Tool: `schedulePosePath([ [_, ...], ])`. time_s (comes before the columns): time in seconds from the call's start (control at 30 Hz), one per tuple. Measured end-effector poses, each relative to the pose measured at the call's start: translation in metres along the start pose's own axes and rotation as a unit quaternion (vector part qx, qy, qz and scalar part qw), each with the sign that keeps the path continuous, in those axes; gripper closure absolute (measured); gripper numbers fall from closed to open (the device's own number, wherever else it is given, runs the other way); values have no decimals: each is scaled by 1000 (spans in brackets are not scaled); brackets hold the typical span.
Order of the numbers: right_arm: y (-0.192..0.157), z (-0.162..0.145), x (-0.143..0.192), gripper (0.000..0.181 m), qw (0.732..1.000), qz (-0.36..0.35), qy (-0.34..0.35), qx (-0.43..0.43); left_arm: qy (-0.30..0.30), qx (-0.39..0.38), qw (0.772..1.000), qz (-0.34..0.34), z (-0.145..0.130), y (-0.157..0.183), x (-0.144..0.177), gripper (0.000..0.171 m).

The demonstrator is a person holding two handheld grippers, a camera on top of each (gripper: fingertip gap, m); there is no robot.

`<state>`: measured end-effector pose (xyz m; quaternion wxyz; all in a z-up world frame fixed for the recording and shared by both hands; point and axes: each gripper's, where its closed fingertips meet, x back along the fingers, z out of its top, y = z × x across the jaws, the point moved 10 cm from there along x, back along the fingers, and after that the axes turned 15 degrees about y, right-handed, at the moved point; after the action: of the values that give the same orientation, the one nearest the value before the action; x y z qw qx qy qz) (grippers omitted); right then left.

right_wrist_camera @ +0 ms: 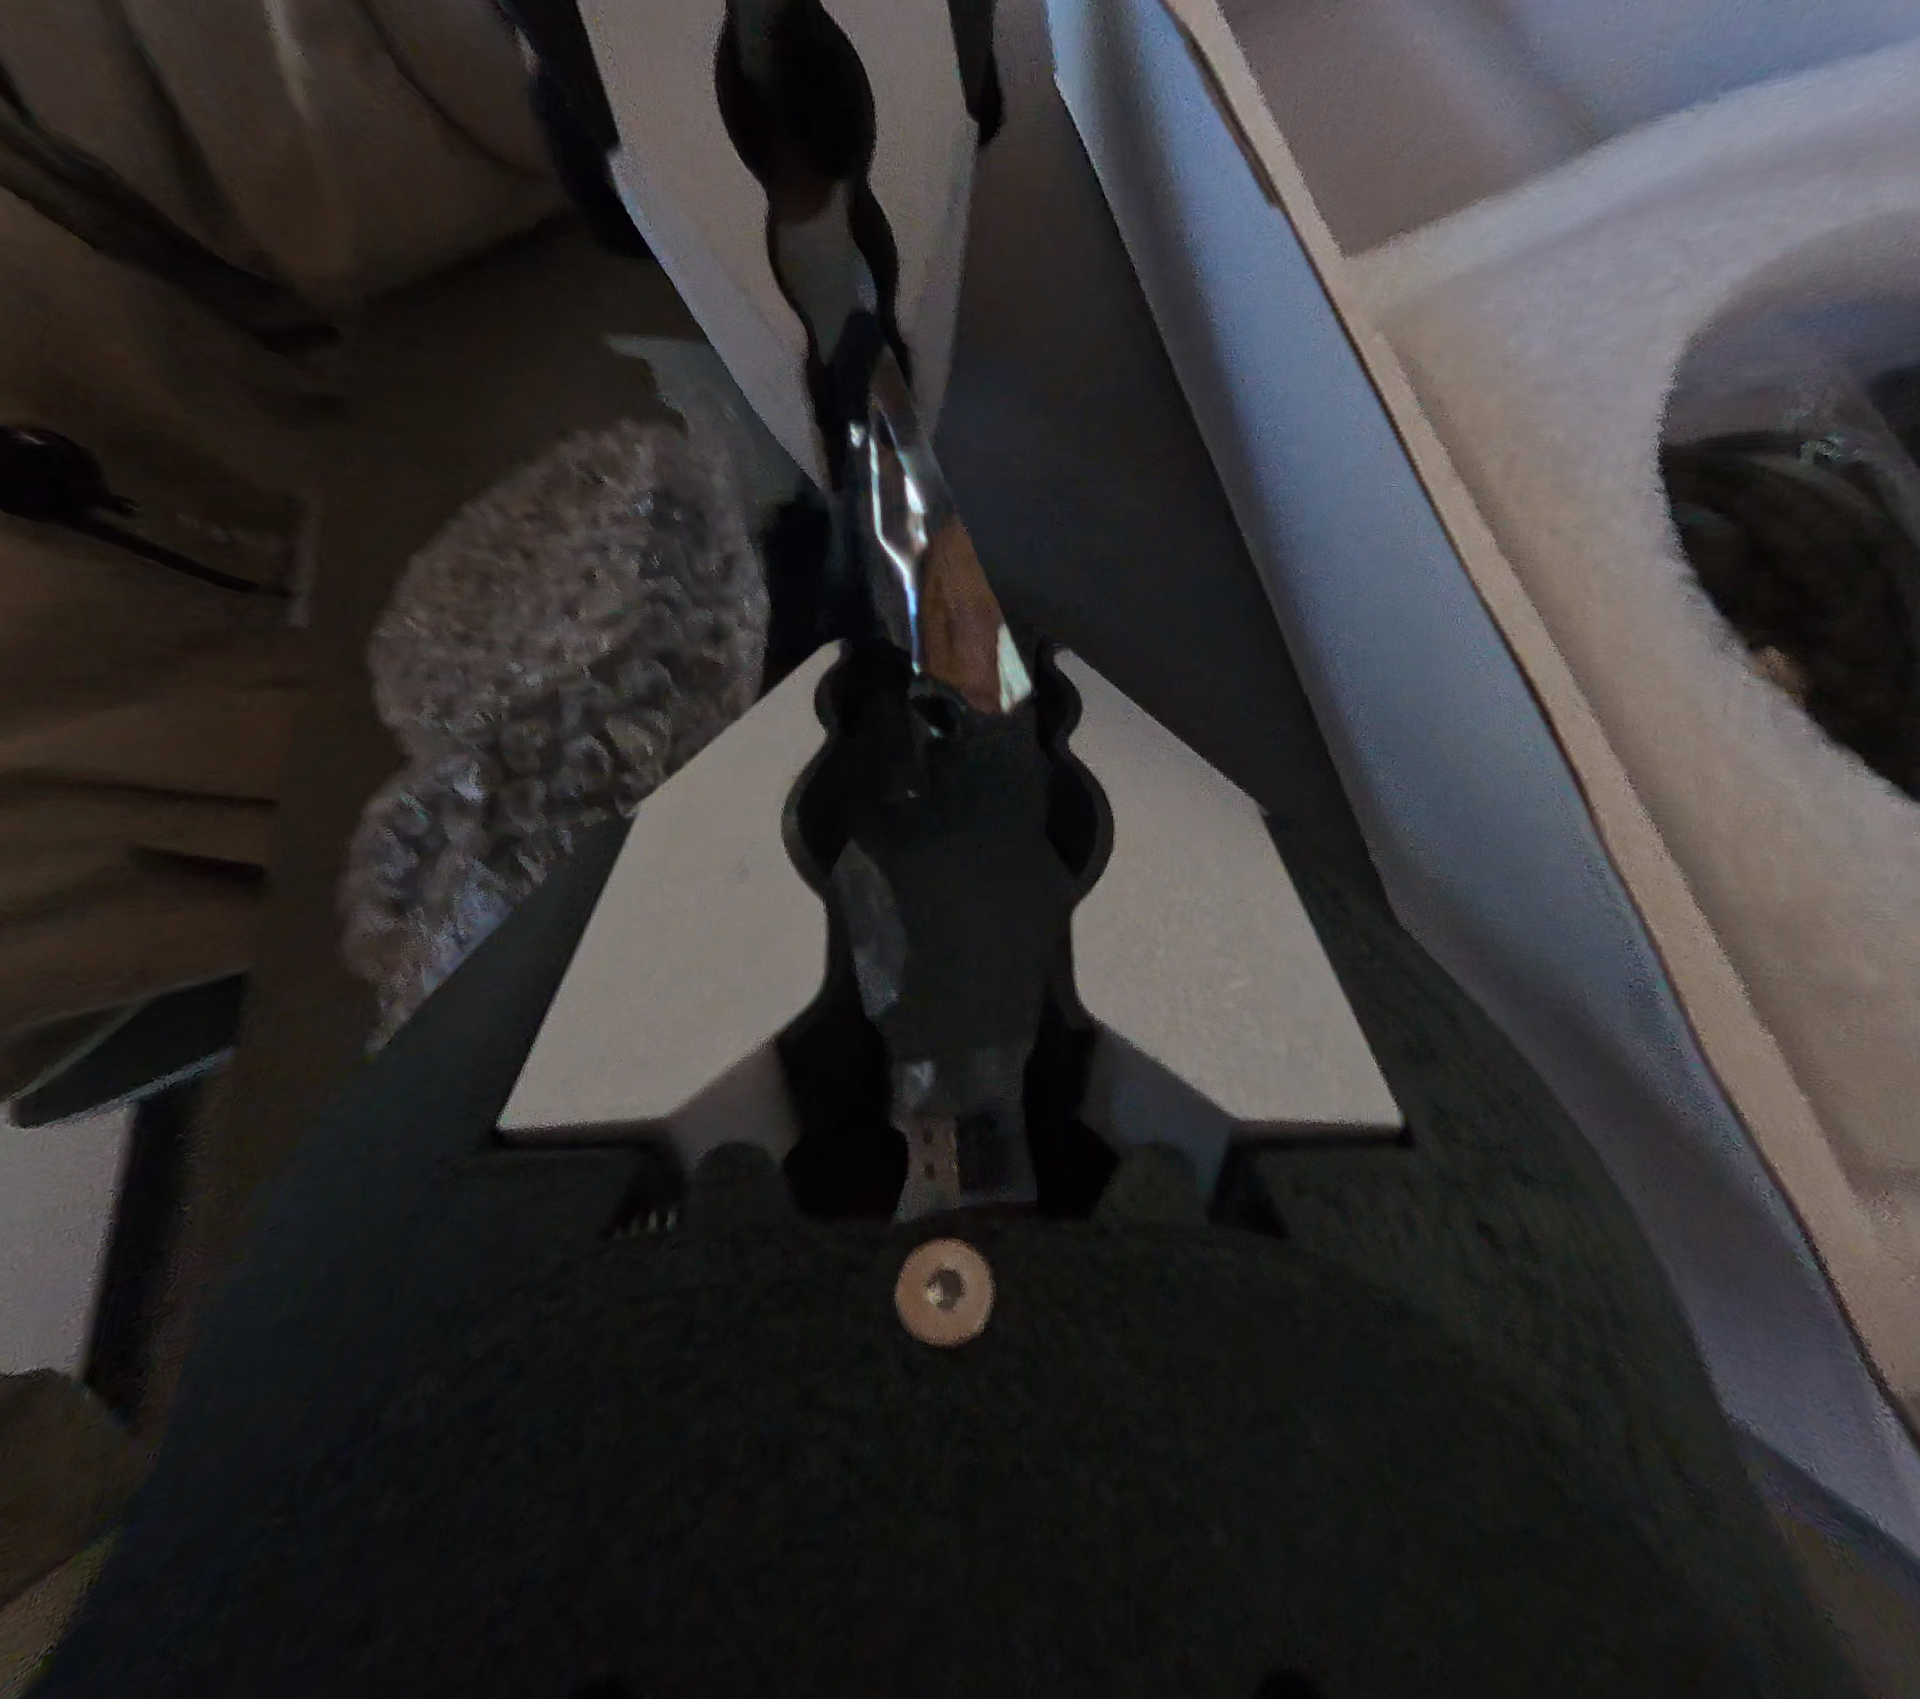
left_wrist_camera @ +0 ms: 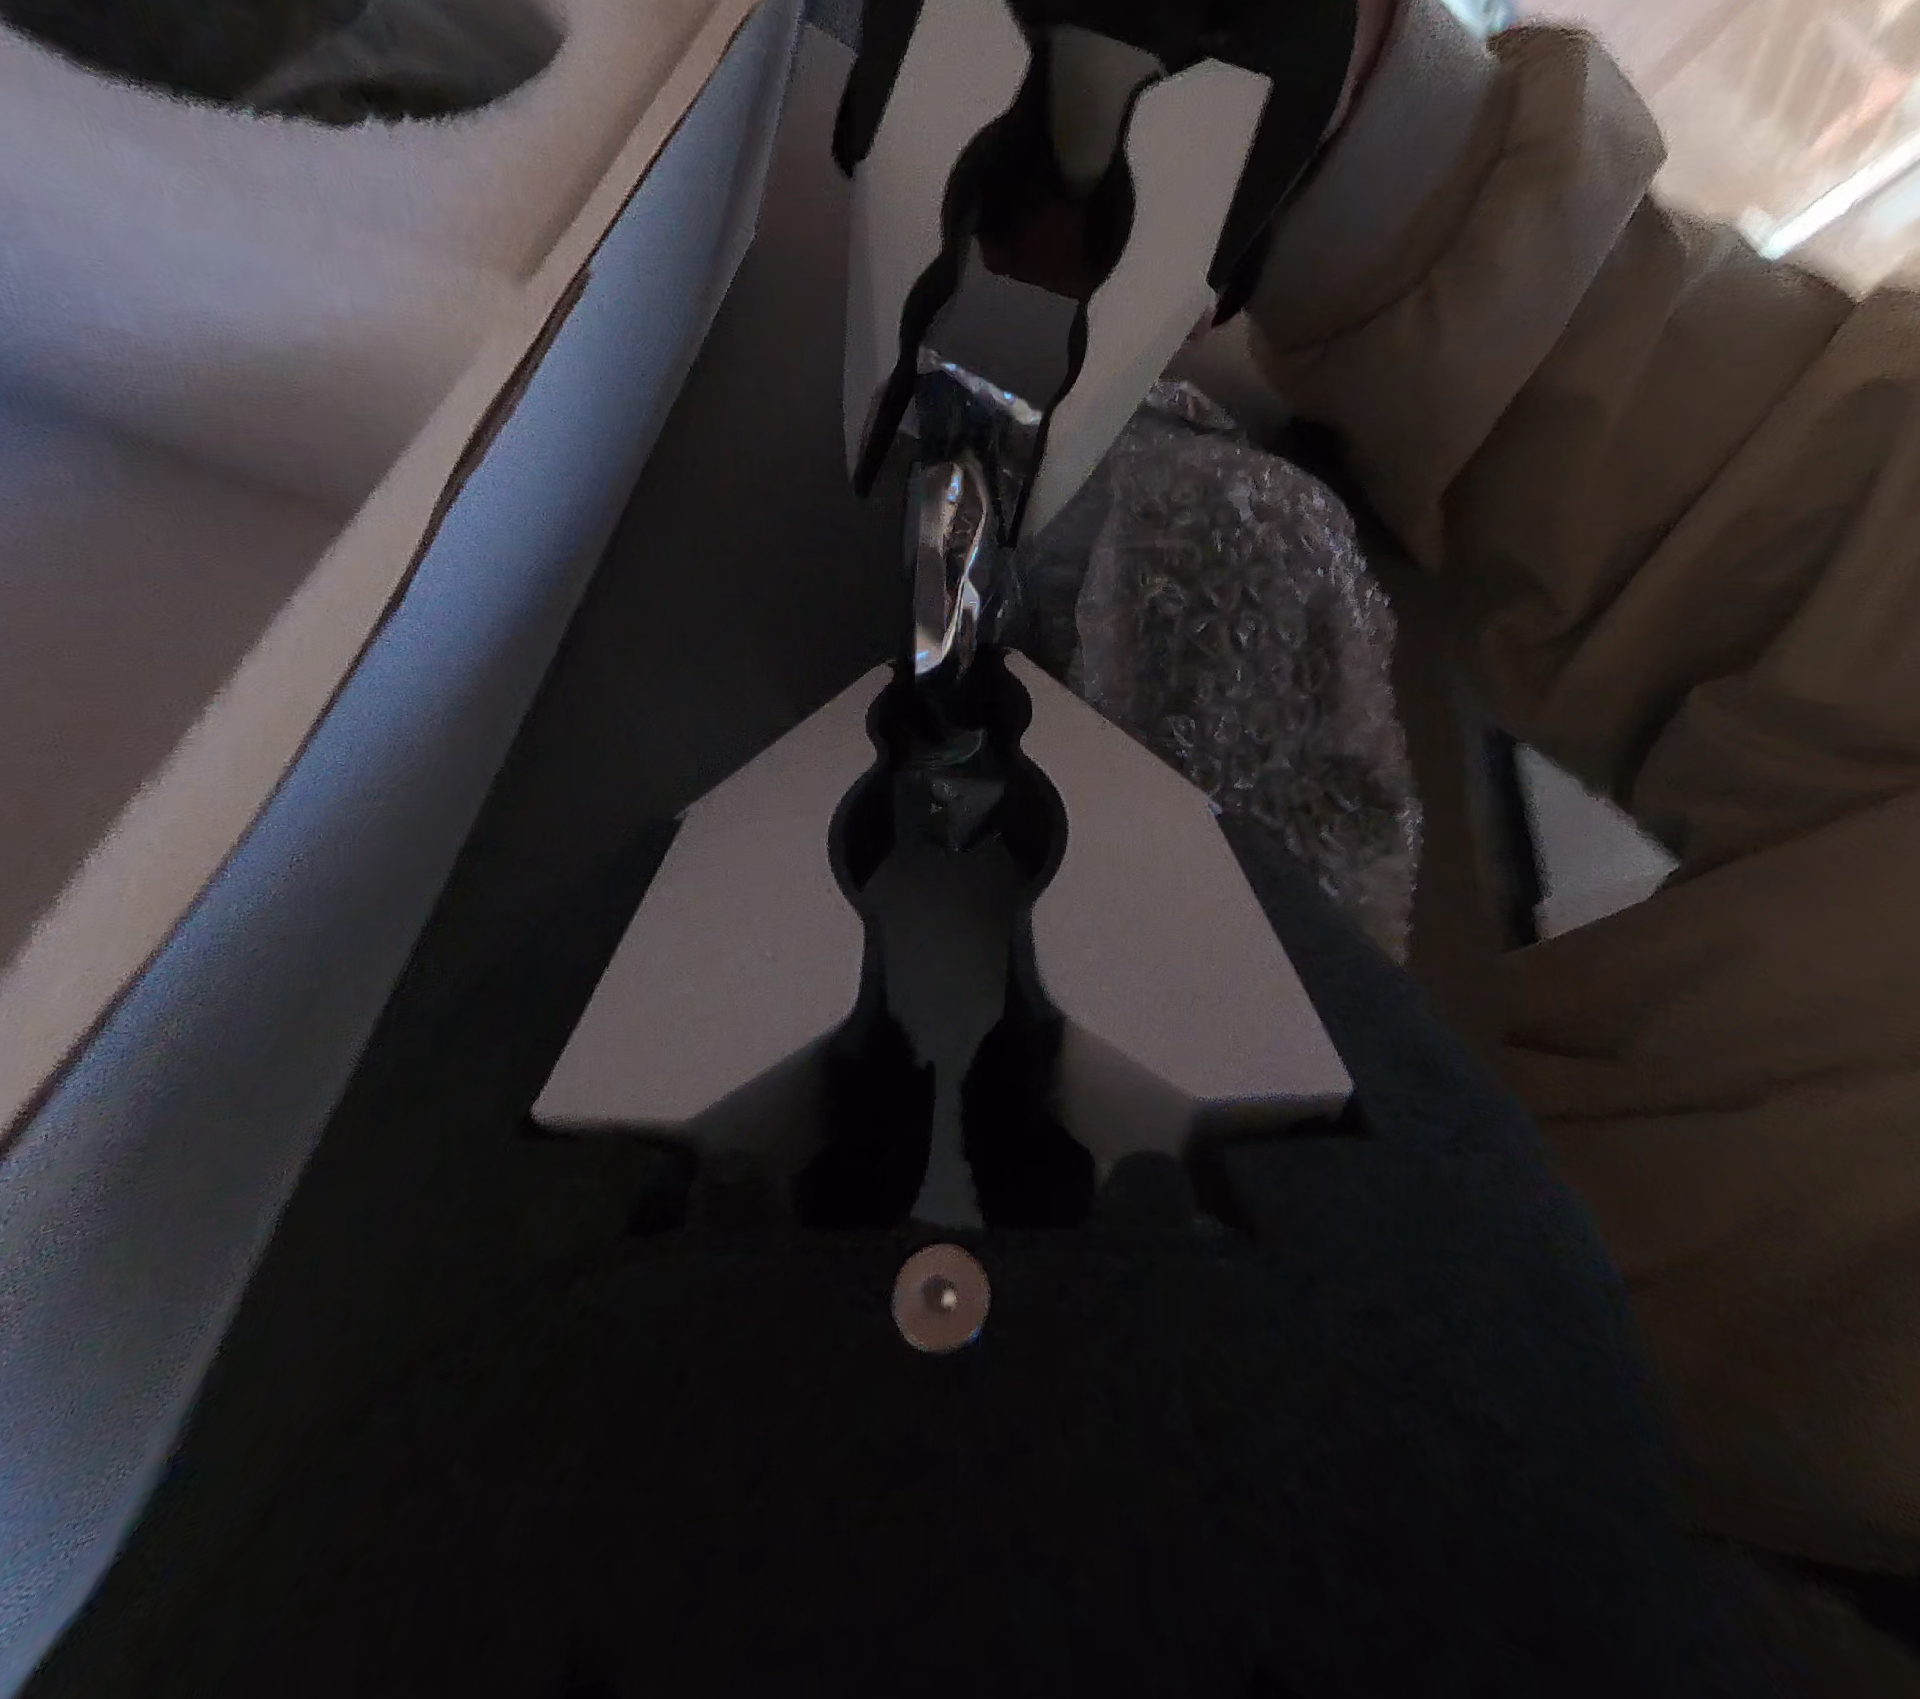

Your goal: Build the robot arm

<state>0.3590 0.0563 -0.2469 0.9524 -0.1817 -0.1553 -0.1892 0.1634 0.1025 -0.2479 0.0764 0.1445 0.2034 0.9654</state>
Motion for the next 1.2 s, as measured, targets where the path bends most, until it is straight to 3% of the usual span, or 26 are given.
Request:
schedulePosePath([
  [0.03,-1,0,4,148,1000,-14,-4,12,7,28,1000,4,-2,-1,1,158],
  [0.17,-4,10,16,146,994,-83,-4,74,3,85,996,8,-5,-10,-2,158],
  [0.3,-19,16,-8,144,992,-38,-30,116,-19,133,991,6,-7,-18,-15,156],
  [0.4,-19,7,-23,139,986,-32,-92,133,-24,158,987,20,-12,-26,-21,146],
  [0.67,-8,-6,-22,140,994,-18,-63,83,-29,166,985,45,-17,-30,-16,133],
  [0.87,-5,-6,-20,137,996,-12,-61,60,-9,188,982,9,-19,-6,19,134],
  [0.97,-8,11,-13,137,997,-16,-34,63,39,124,991,34,-10,14,55,135],
  [1.03,-13,37,-8,137,997,-25,4,79,78,41,990,108,-4,14,86,134],
  [1.1,-9,66,-10,137,992,-69,12,108,128,-43,970,200,3,4,119,135],
  [1.2,14,105,-33,141,976,-138,-35,163,187,-116,922,318,4,-21,156,135],
])
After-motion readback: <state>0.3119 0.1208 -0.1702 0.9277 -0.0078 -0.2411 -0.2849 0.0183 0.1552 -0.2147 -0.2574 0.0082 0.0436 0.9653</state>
